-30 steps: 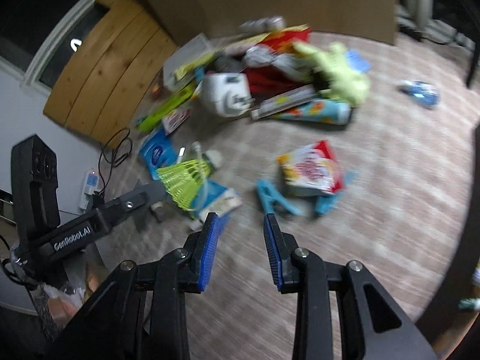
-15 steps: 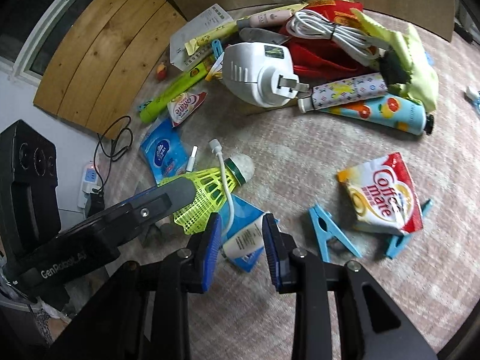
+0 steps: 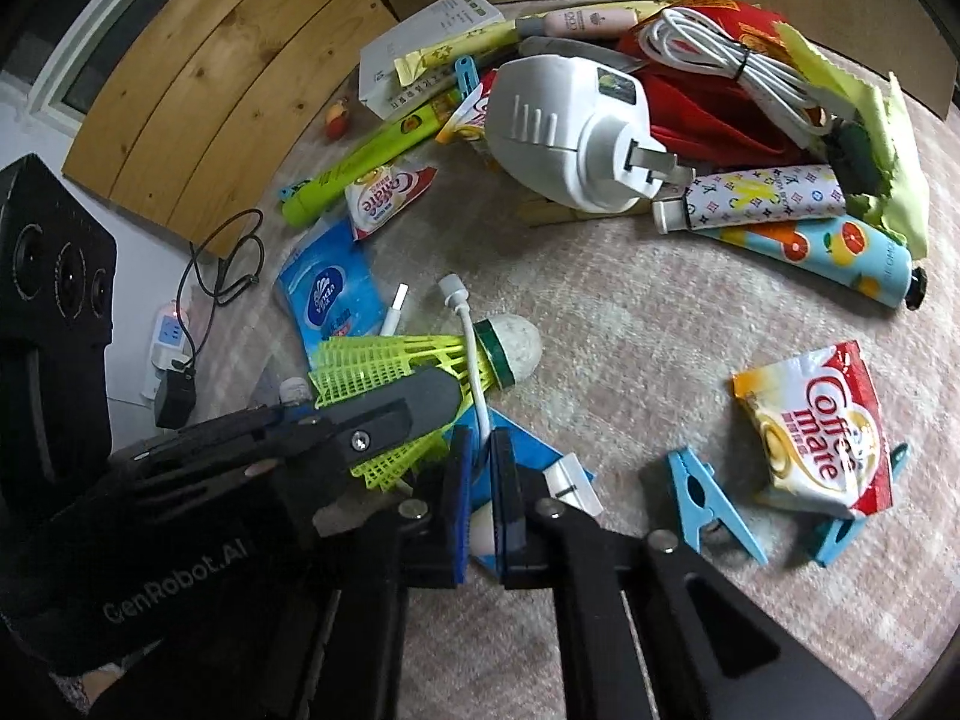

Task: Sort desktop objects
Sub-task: 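Grasp the yellow shuttlecock with the left gripper while the right grasps the white cable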

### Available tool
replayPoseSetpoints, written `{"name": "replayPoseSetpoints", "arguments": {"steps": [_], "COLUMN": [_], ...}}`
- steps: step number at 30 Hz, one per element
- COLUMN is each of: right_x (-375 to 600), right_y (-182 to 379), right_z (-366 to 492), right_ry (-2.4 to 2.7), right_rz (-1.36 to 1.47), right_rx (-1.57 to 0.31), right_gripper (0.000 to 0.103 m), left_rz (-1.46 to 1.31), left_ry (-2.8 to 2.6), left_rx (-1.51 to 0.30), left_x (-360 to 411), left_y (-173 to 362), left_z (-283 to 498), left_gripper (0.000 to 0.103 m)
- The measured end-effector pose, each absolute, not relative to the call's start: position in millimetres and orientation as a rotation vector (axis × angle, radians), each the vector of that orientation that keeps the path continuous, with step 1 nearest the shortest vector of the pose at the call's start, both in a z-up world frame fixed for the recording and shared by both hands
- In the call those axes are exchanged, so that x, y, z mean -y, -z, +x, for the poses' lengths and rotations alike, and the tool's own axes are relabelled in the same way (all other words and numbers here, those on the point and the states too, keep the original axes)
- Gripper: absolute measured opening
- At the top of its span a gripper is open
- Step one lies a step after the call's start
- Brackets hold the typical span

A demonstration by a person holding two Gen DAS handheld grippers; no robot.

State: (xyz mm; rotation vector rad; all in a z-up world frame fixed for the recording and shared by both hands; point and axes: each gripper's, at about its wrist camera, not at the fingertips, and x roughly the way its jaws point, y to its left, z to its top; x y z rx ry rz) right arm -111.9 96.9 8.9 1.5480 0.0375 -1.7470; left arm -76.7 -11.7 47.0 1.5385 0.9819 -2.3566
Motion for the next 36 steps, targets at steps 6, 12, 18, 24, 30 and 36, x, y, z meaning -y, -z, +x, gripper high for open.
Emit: {"name": "replayPoseSetpoints", "arguments": {"steps": [6, 12, 18, 24, 30, 36], "right_x": [-107.7, -115.0, -119.2, -138.4, -181.3, -245.1], "right_y": [-19.1, -35.4, -67.1, -87.7, -102.8, -127.3], "right_z": [-115.7, -112.4, -85.7, -69.0, -67.6, -72.1], "right_ry": [1.765, 1.785, 1.751, 1.775, 1.839, 1.958], "right_rz": [1.529, 1.494, 1.422, 1.389, 1.375, 1.344], "right_rx": [-0.004, 0.024, 0.011, 0.022, 0.074, 0.155], "right_gripper": [0.005, 0.005, 0.004, 0.004, 0.004, 0.004], "left_rz": [1.506, 1.448, 1.380, 1.344, 1.335, 1.382], "left_ry": [2.380, 2.415, 2.399, 2.419, 2.475, 2.603], "left_rx": [-0.976, -1.006, -1.027, -0.975, -0.931, -0.884], "left_x": [15.6, 14.2, 17.4, 9.8, -13.0, -68.4], "left_y": [-60.6, -78.2, -87.1, -101.7, -123.2, -144.8], "left_z": [-69.2, -58.8, -55.0, -51.7, -53.1, -73.4], "left_gripper": [0.004, 0.004, 0.001, 0.001, 0.001, 0.001]}}
